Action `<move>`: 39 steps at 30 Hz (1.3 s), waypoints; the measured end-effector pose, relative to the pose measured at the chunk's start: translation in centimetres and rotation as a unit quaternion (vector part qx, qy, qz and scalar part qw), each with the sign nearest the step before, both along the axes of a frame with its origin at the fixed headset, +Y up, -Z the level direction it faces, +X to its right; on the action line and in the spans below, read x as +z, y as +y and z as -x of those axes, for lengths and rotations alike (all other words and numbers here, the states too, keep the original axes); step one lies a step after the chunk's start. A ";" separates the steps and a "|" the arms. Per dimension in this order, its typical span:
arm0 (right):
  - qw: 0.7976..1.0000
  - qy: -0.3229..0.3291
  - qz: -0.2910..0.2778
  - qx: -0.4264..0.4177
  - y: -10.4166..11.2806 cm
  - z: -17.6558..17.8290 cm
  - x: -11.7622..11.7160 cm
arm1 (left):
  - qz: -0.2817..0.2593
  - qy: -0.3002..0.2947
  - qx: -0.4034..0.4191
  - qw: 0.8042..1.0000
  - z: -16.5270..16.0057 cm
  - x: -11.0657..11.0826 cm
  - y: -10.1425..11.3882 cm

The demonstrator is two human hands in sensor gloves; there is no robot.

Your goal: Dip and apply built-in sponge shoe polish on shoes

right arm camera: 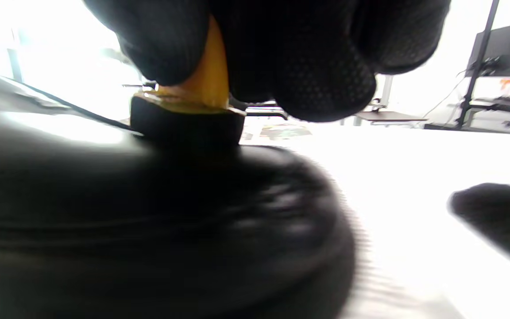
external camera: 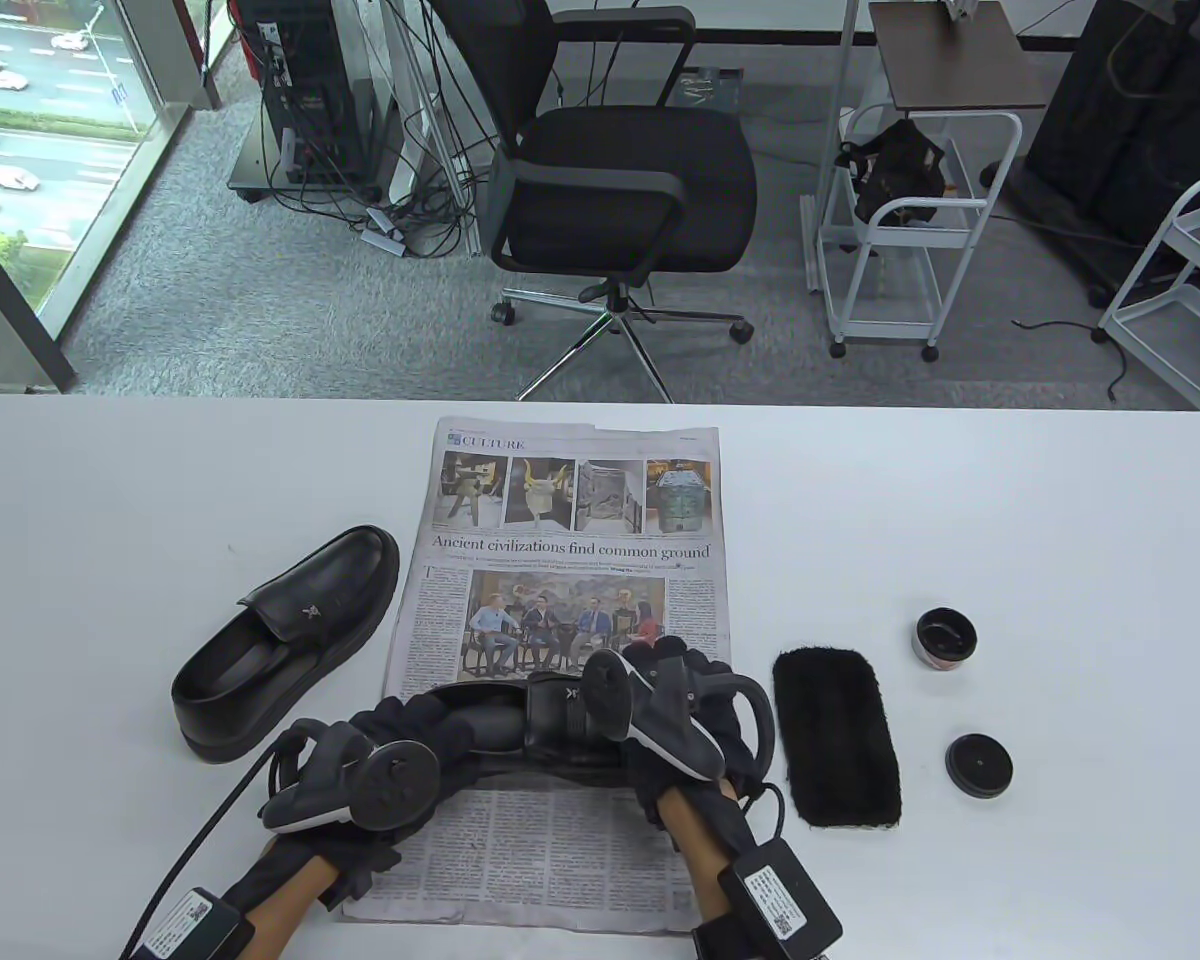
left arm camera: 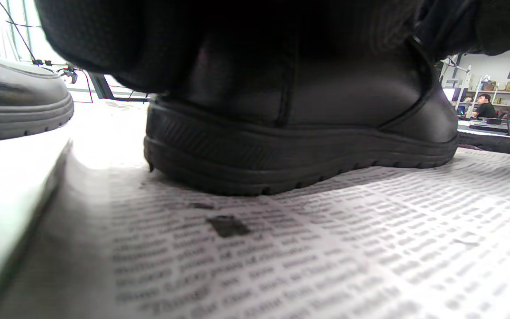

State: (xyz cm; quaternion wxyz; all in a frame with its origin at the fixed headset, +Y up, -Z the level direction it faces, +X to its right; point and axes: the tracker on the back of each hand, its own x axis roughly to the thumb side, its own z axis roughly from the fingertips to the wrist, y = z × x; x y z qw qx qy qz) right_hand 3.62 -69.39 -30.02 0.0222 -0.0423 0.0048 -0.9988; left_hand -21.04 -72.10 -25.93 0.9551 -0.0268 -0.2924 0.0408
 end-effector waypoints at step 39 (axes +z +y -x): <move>0.999 0.014 0.001 -0.033 -0.4 0.4 0.4 | 0.003 -0.001 0.000 1.000 0.0 0.0 0.0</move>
